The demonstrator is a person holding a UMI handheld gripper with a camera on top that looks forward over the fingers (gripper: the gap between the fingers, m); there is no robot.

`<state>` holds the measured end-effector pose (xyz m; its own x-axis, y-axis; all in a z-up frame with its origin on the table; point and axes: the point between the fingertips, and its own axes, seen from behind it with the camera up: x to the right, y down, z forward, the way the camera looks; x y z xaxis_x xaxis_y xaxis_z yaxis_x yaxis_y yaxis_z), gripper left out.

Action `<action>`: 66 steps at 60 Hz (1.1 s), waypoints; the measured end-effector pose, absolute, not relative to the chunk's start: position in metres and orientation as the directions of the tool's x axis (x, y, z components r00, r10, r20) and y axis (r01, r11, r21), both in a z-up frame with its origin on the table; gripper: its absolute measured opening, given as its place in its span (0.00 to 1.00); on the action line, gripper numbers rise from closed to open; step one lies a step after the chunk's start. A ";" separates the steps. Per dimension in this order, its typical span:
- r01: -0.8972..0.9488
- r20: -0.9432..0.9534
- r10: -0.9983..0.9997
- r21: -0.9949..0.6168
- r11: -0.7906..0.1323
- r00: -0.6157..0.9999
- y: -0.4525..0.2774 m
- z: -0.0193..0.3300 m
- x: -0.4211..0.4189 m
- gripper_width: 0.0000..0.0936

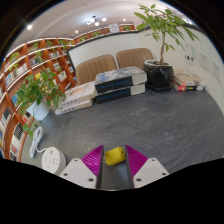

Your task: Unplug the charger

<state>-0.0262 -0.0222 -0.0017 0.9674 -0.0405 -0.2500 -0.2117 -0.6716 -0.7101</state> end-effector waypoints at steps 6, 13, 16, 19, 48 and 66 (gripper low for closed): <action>-0.171 -0.160 -0.073 -0.770 -0.614 0.984 -0.020 0.025 -0.004 0.58; -0.152 -0.131 -0.078 -0.823 -0.547 0.988 -0.027 0.081 0.004 0.83; -0.150 -0.126 -0.082 -0.845 -0.514 0.989 -0.034 0.111 0.004 0.90; -0.145 -0.121 -0.081 -0.866 -0.478 0.989 -0.044 0.142 0.003 0.91; -0.075 -0.053 -0.062 -0.891 -0.449 0.997 -0.217 0.224 -0.052 0.91; -0.044 -0.031 -0.034 -0.882 -0.468 0.999 -0.263 0.208 -0.069 0.91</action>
